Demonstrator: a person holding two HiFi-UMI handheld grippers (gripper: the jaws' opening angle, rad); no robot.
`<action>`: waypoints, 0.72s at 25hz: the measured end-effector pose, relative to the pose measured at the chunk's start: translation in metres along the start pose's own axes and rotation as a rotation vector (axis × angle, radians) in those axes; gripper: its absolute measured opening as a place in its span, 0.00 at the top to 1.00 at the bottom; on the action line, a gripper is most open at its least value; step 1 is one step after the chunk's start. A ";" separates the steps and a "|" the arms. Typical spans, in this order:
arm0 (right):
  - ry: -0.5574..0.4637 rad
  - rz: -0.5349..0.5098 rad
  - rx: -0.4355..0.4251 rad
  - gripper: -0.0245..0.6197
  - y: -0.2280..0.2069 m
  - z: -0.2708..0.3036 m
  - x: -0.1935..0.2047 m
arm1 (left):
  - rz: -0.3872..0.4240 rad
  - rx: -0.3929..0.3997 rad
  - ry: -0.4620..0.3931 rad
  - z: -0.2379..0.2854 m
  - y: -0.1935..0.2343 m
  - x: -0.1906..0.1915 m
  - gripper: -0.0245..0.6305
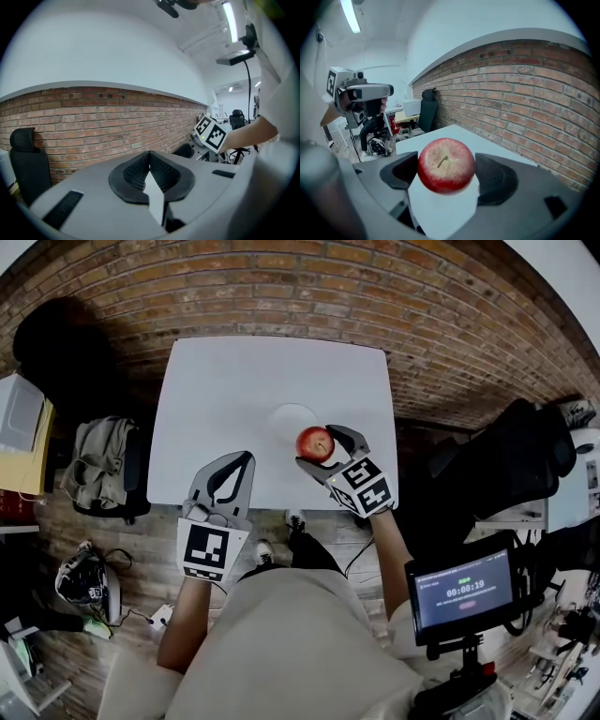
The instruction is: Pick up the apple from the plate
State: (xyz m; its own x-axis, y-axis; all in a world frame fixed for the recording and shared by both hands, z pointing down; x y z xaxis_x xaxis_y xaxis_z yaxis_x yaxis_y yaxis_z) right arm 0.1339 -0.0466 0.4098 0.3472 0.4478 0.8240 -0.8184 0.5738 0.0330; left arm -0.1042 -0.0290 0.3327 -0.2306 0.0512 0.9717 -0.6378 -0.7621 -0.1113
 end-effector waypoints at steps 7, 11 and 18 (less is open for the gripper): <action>-0.117 0.039 0.031 0.40 0.015 -0.033 -0.019 | 0.013 -0.002 -0.038 -0.007 0.007 -0.011 0.96; -0.177 0.044 0.059 0.40 0.022 -0.052 -0.029 | 0.026 0.022 -0.060 -0.007 0.005 -0.017 0.96; -0.262 0.044 0.114 0.40 0.027 -0.085 -0.041 | 0.054 0.066 -0.100 0.000 -0.002 -0.033 0.96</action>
State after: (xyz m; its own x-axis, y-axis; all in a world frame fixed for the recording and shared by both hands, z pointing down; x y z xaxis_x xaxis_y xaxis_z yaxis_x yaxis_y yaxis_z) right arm 0.1364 0.0090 0.3287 0.1920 0.2698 0.9436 -0.8815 0.4700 0.0450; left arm -0.0951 -0.0294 0.3011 -0.1868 -0.0536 0.9809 -0.5758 -0.8031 -0.1536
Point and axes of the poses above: the fingertips, and each gripper's own axes: z forward along the fingers, y to its left, x out of its underside, the point moved 10 cm from there along -z, backward along the fingers
